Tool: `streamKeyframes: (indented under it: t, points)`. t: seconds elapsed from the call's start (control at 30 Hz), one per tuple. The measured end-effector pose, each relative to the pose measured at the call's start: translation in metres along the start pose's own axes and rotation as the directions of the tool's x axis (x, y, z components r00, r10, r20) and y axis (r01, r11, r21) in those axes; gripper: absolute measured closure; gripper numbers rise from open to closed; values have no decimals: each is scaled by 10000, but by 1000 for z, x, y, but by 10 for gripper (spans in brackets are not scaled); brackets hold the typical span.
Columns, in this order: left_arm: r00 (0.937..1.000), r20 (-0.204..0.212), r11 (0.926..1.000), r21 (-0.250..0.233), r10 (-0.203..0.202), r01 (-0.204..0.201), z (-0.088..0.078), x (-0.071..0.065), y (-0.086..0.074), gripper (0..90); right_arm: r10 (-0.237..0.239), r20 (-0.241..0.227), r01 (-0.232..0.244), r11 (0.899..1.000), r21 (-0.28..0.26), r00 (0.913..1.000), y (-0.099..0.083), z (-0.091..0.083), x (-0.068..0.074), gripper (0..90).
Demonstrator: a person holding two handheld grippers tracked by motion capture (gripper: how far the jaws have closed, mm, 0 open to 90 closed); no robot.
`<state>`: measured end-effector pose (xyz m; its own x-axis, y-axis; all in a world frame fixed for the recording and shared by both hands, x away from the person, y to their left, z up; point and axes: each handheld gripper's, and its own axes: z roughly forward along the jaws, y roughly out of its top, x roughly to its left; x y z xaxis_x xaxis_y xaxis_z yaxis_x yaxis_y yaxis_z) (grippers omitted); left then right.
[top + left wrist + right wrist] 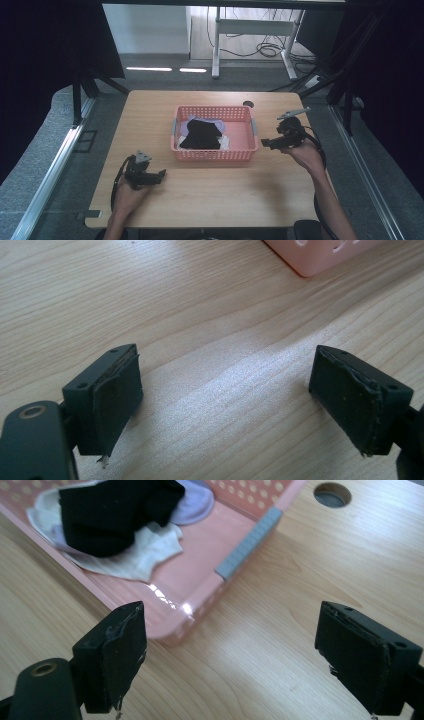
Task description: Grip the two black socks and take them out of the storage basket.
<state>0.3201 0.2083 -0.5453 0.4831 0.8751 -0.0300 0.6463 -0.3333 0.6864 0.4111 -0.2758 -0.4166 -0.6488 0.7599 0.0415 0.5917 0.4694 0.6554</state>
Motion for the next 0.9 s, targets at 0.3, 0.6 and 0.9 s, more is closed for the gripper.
streamKeyframes:
  t: [0.3,0.6,0.9]
  points:
    - [10000,-3,10000,10,20,-20,0,0,0,135,17,-708,-5,9999,172,9975,30,12,5,137]
    - [10000,0,10000,14,36,-36,0,0,0,135,-530,-896,592,9959,684,9946,56,35,19,198]
    - [10000,4,10000,14,35,-35,0,0,0,135,-865,-1020,986,9878,1202,9910,75,61,33,247]
